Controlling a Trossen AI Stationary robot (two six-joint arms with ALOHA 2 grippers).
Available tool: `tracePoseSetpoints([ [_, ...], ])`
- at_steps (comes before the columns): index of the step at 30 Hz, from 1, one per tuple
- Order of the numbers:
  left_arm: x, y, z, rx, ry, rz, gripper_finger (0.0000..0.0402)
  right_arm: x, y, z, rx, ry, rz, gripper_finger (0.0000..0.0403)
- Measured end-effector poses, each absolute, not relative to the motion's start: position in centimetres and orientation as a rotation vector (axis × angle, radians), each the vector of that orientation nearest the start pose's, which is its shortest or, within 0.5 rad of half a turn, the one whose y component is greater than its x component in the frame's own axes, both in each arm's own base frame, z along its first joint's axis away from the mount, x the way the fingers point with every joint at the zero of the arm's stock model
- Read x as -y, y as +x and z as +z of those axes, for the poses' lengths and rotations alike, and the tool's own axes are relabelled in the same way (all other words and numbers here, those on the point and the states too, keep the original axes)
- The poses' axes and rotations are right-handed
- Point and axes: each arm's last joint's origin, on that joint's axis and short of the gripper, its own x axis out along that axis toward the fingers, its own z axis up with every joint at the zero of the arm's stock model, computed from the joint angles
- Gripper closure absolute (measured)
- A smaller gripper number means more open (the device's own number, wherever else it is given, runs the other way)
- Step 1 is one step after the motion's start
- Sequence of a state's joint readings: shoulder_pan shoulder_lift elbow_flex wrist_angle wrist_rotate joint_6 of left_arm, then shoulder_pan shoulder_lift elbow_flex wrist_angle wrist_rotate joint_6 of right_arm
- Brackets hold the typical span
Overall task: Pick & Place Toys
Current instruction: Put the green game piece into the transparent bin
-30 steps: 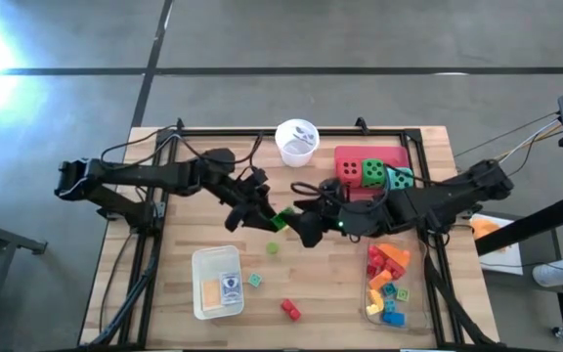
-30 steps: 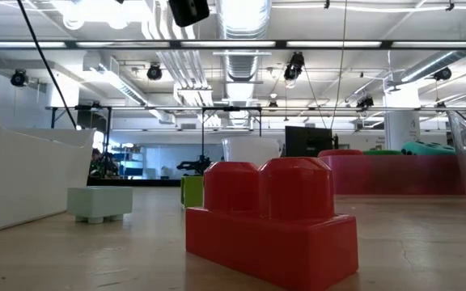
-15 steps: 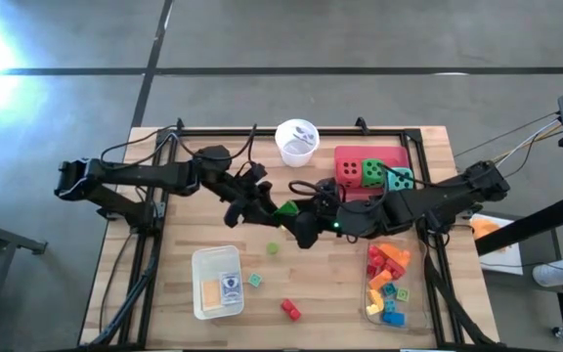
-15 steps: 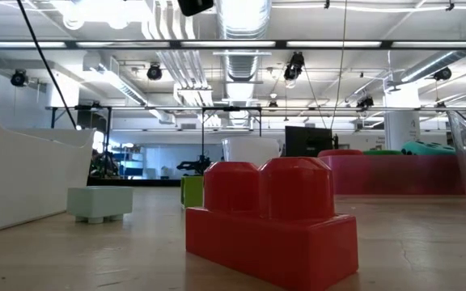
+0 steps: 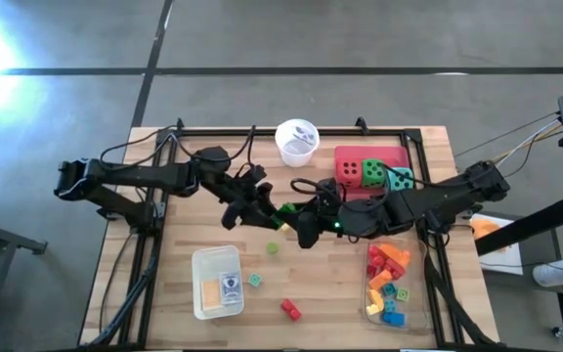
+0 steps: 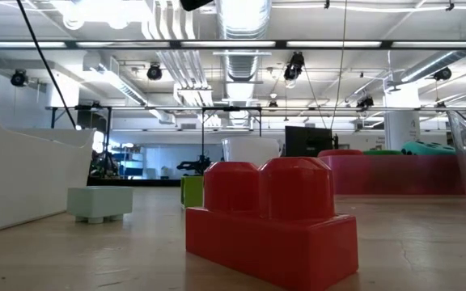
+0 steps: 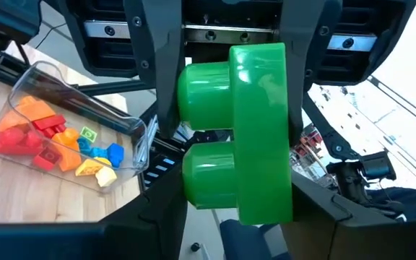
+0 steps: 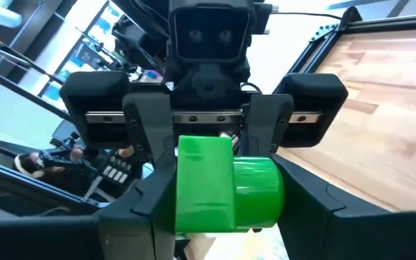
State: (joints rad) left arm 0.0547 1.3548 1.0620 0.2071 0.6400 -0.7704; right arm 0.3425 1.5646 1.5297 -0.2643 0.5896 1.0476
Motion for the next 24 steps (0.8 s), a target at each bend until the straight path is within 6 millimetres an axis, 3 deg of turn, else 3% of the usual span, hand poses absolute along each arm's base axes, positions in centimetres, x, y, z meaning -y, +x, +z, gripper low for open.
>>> tracePoseSetpoints([
  [7,0.06,30.65,34.05,-0.304,-0.793,-0.519,0.0204,-10.34,33.77,39.18,-0.116,0.888,-0.36,0.0234],
  [15,0.07,30.68,34.05,-0.319,-0.849,-0.514,0.0123,-10.33,33.81,39.05,-0.123,0.871,-0.366,0.0237],
  [24,0.39,30.46,34.07,-0.372,-0.842,-0.637,0.0025,-10.2,33.27,39.61,-0.131,0.855,-0.338,0.0238],
])
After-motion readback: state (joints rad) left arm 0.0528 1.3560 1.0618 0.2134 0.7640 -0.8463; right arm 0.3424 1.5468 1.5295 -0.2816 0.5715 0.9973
